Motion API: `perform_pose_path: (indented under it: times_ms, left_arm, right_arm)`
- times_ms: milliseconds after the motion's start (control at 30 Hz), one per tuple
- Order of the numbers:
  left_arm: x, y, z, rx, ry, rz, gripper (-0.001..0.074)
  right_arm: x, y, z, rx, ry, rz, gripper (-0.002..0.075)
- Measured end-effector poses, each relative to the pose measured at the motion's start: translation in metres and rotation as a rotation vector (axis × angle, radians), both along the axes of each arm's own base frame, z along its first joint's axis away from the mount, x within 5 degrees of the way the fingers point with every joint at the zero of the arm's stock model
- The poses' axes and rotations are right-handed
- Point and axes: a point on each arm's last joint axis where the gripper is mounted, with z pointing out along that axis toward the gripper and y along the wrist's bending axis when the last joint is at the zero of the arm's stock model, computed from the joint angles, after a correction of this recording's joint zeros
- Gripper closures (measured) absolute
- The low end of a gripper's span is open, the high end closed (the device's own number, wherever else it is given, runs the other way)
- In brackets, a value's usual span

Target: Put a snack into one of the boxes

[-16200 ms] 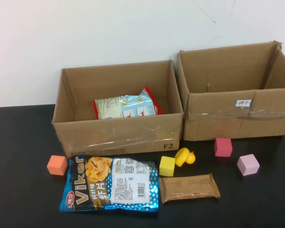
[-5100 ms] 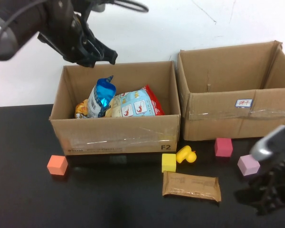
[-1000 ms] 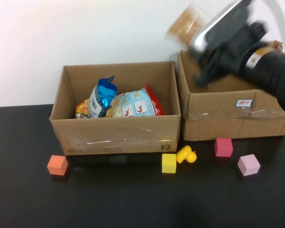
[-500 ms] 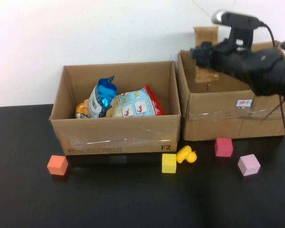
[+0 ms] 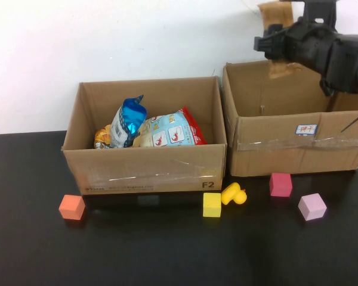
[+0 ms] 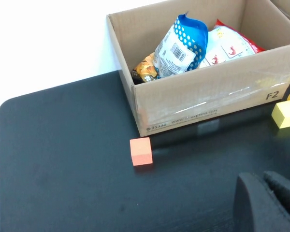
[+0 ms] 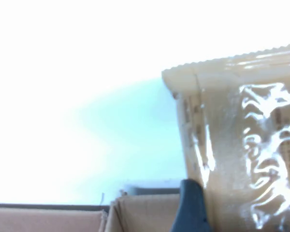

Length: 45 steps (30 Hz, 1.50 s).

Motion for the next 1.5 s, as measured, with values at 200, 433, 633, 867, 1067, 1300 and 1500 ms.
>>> perform_pose_path:
  times_ms: [200, 433, 633, 867, 1067, 1300, 1500]
  left_arm:
    - [-0.001, 0.000, -0.001, -0.013, 0.021, 0.009, 0.0736]
    - [-0.004, 0.001, -0.007, -0.016, 0.089, 0.029, 0.0736]
    - [0.000, 0.002, -0.001, -0.017, 0.015, 0.035, 0.0736]
    - [0.009, -0.001, 0.011, -0.037, -0.184, 0.018, 0.0736]
    - [0.019, -0.007, -0.012, -0.062, -0.193, -0.010, 0.0736]
    - [0.024, -0.011, -0.054, -0.059, -0.056, -0.014, 0.0736]
    - [0.019, -0.012, -0.080, -0.098, -0.149, -0.037, 0.0736]
  right_arm:
    - [0.002, -0.001, -0.005, 0.036, 0.018, -0.022, 0.0248]
    - [-0.011, 0.010, -0.007, 0.045, 0.041, 0.000, 0.0256]
    - [-0.065, 0.035, 0.041, -0.037, -0.046, 0.135, 0.0461]
    - [-0.165, 0.054, 0.037, -0.150, -0.047, 0.473, 0.0710]
    - [-0.260, 0.049, 0.033, -0.133, -0.036, 0.996, 0.0726]
    - [-0.304, -0.010, 0.005, -0.458, 0.653, 0.845, 0.0726]
    - [-0.316, -0.059, 0.018, -0.466, 0.524, 0.381, 0.0726]
